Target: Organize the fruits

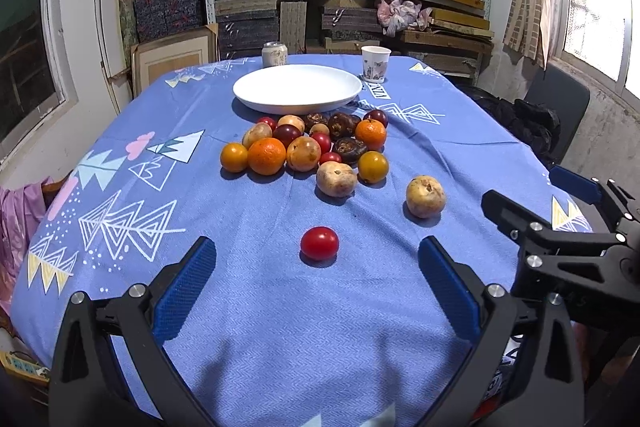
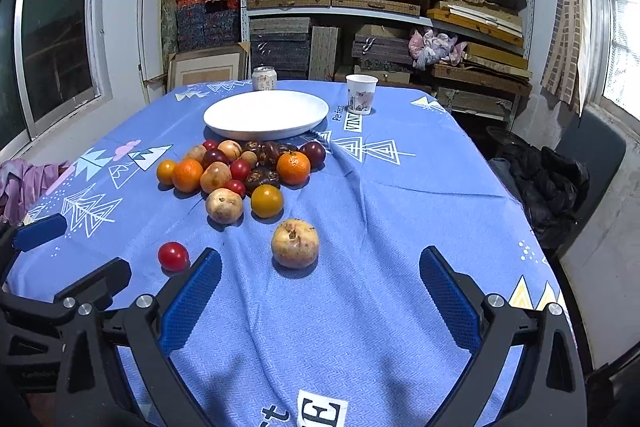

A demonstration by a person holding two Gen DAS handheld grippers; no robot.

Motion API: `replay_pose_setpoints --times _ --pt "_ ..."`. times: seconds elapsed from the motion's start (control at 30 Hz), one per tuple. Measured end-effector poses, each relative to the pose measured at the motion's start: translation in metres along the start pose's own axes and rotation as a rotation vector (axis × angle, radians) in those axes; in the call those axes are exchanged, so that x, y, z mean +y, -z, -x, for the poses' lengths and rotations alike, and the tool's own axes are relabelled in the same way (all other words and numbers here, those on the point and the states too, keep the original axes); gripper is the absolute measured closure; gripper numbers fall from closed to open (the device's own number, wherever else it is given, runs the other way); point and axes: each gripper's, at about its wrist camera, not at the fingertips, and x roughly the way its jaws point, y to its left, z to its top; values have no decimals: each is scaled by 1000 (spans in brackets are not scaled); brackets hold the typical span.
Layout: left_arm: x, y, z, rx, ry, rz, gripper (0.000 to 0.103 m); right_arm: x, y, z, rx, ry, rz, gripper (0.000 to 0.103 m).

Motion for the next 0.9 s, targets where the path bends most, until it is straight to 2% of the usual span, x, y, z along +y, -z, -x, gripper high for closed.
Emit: replay_pose_setpoints --times 0.9 --pt "15 4 -14 54 -21 54 4 -7 -1 -1 5 -17 -24 3"
